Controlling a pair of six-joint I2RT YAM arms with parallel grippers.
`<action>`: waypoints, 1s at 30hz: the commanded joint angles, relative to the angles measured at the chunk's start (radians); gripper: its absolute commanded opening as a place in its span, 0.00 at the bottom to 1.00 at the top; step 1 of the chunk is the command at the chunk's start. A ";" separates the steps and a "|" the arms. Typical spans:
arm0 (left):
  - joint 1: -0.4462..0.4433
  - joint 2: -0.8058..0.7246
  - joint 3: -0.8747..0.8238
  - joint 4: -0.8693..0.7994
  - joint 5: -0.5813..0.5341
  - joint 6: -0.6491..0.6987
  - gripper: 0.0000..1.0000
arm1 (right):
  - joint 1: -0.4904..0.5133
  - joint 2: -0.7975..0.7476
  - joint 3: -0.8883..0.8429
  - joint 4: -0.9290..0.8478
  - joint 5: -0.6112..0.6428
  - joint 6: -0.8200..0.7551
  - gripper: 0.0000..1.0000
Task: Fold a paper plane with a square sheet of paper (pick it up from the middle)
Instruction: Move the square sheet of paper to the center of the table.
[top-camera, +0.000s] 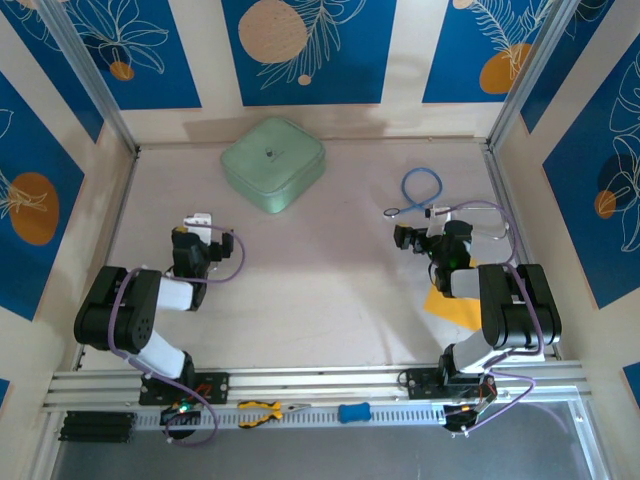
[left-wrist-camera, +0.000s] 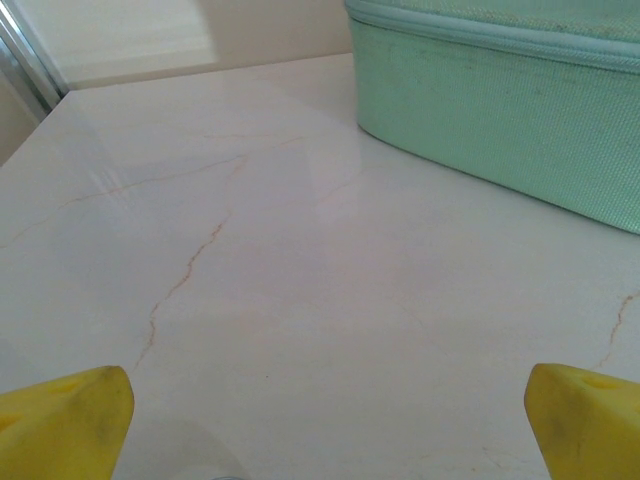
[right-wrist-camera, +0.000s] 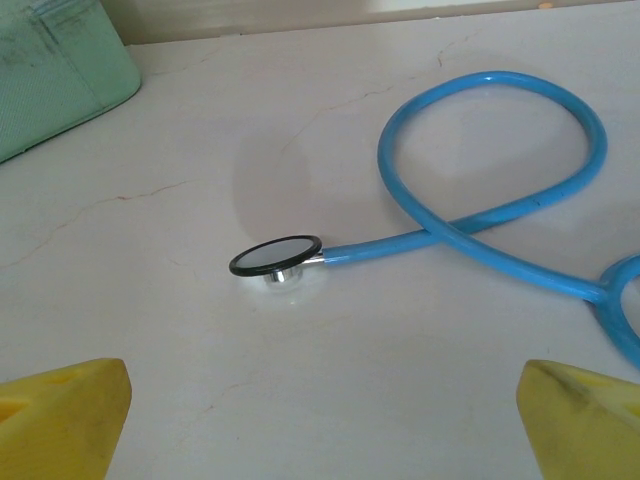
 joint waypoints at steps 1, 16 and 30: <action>0.002 -0.049 -0.051 0.093 0.012 0.013 1.00 | 0.017 -0.047 0.013 -0.018 0.054 -0.007 0.99; 0.004 -0.476 0.300 -1.119 -0.182 -0.483 1.00 | -0.192 -0.328 0.372 -1.338 0.085 0.690 0.99; 0.002 -0.533 0.285 -1.086 0.231 -0.596 1.00 | -0.203 -0.132 0.347 -1.357 0.020 0.681 1.00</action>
